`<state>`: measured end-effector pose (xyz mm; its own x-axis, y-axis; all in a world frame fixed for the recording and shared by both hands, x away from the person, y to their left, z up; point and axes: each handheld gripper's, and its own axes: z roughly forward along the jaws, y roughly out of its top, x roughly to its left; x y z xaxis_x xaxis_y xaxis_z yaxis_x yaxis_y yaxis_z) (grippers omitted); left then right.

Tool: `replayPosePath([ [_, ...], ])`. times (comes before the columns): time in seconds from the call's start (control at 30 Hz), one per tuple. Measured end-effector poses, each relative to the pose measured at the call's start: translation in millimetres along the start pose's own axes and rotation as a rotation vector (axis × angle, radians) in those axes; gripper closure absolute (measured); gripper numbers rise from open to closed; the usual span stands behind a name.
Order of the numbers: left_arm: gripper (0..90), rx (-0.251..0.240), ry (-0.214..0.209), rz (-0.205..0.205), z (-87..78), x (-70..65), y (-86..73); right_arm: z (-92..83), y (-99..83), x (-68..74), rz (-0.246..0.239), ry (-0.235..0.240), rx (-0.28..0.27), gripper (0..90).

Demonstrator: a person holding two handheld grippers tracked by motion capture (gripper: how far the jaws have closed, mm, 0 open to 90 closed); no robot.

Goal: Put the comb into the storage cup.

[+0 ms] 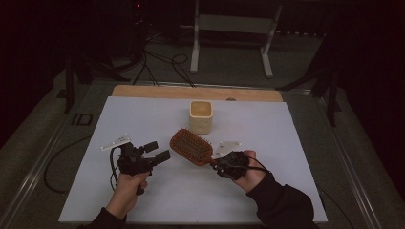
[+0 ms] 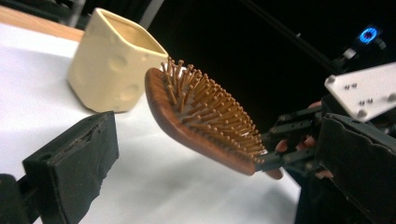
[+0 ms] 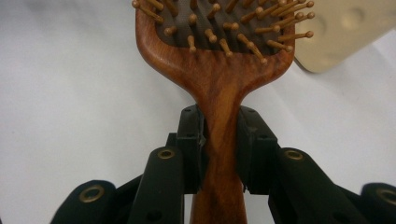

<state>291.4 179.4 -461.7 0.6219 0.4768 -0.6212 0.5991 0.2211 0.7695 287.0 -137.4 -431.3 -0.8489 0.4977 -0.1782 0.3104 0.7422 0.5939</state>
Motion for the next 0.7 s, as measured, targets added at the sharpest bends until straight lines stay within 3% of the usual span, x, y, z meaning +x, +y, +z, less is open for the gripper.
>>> replayPosePath([
  [0.13, 0.0, -0.017, -0.035, -0.088, 7.9, 6.9, -1.7, 0.8, 1.2, 0.5, 0.001, 0.006, -0.005, 73.1],
  [0.27, 0.0, -0.024, -0.058, -0.146, 17.0, 9.0, -3.0, 1.3, 3.2, 1.6, -0.005, 0.012, -0.006, 73.1],
  [0.43, 0.0, -0.003, -0.044, -0.159, 29.1, 5.5, -3.2, 2.1, 5.3, 3.8, -0.012, 0.014, -0.014, 73.1],
  [0.6, 0.1, -0.030, -0.015, -0.183, 35.7, 3.3, -3.9, 1.9, 7.1, 5.5, -0.021, 0.017, -0.022, 73.1],
  [0.7, 1.2, -0.054, 0.002, -0.217, 38.1, 3.4, -3.8, 1.7, 8.0, 5.8, -0.023, 0.015, -0.026, 73.1],
])
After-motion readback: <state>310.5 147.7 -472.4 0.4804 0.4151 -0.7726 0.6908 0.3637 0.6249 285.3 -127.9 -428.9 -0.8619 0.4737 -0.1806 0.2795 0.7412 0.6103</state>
